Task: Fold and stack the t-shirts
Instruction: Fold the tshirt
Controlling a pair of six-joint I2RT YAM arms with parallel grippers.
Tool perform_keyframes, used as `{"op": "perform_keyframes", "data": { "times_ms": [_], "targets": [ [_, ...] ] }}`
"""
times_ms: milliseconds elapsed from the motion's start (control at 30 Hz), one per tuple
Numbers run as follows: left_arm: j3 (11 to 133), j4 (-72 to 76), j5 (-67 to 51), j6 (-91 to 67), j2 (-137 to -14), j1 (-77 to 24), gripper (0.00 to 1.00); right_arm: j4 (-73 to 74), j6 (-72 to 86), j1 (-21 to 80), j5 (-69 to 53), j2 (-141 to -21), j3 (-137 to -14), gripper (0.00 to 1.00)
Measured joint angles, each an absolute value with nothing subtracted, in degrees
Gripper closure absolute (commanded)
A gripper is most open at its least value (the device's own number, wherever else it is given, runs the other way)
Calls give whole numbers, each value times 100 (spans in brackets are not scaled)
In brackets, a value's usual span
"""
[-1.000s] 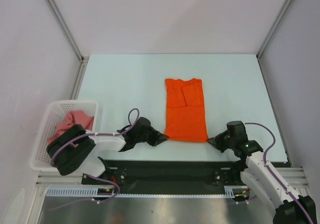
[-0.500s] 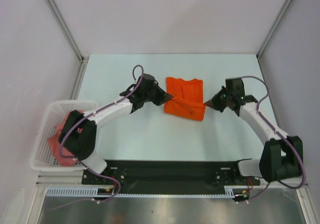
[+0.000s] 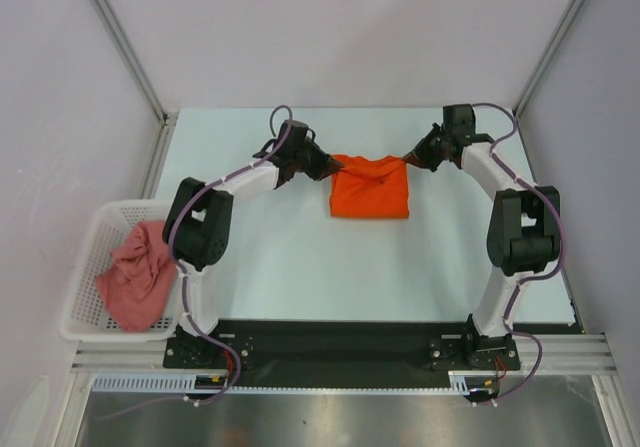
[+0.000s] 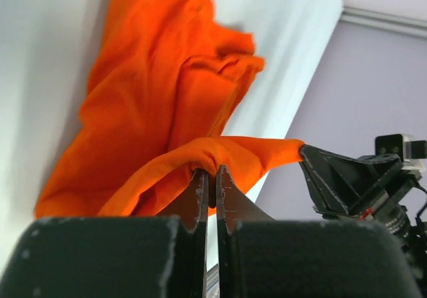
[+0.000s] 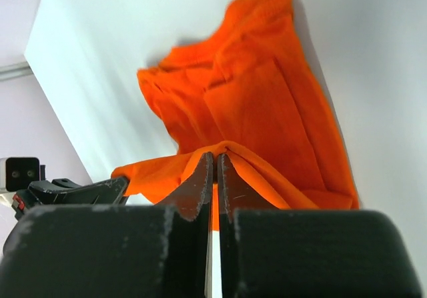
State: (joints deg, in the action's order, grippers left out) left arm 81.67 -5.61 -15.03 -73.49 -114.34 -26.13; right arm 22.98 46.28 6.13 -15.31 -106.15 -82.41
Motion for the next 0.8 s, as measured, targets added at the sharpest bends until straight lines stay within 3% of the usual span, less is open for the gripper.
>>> {"op": "perform_keyframes", "data": {
  "times_ms": [800],
  "targets": [
    [9688,311,-1857,-7651,-13222,-2143,99,1870,4696,231,-2349,-12549,-9924,100]
  ]
}}
